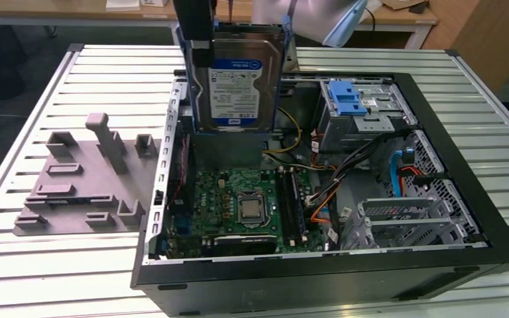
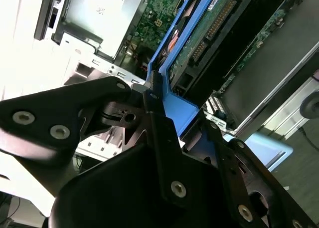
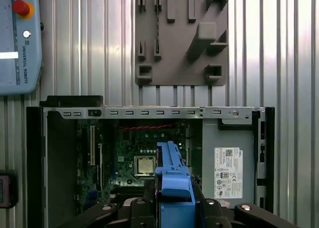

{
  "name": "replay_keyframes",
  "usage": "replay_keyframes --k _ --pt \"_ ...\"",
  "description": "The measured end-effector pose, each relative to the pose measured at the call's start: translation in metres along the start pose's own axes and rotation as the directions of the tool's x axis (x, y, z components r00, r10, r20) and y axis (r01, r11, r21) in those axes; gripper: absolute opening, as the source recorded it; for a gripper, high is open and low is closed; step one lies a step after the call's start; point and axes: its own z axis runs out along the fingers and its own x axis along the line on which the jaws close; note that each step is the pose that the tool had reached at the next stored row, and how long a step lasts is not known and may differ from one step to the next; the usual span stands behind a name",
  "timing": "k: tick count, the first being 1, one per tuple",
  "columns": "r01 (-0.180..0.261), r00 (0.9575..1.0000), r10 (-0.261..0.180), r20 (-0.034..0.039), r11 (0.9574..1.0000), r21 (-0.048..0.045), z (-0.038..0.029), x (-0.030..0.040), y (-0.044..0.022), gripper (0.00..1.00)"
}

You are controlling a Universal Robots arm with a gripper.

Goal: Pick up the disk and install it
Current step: 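Pick up the disk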

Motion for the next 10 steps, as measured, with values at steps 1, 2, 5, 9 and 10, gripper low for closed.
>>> replay_keyframes --k 1,2,5,9,10 --pt "0.000 1.0000 0.000 -0.0001 1.0000 0.0001 0.0002 0.0010 -0.0028 0.36" --pt "0.000 1.0000 0.000 -0.0002 1.0000 0.0001 0.0003 0.0020 -0.0054 0.36" --pt "0.000 1.0000 0.000 -0.0005 1.0000 0.0001 0.0008 0.0048 -0.0131 0.36" --pt "0.000 1.0000 0.000 -0.0011 1.0000 0.0001 0.0013 0.0086 -0.0235 0.36" --pt "0.000 1.0000 0.000 -0.0013 1.0000 0.0001 0.0015 0.0096 -0.0263 0.36"
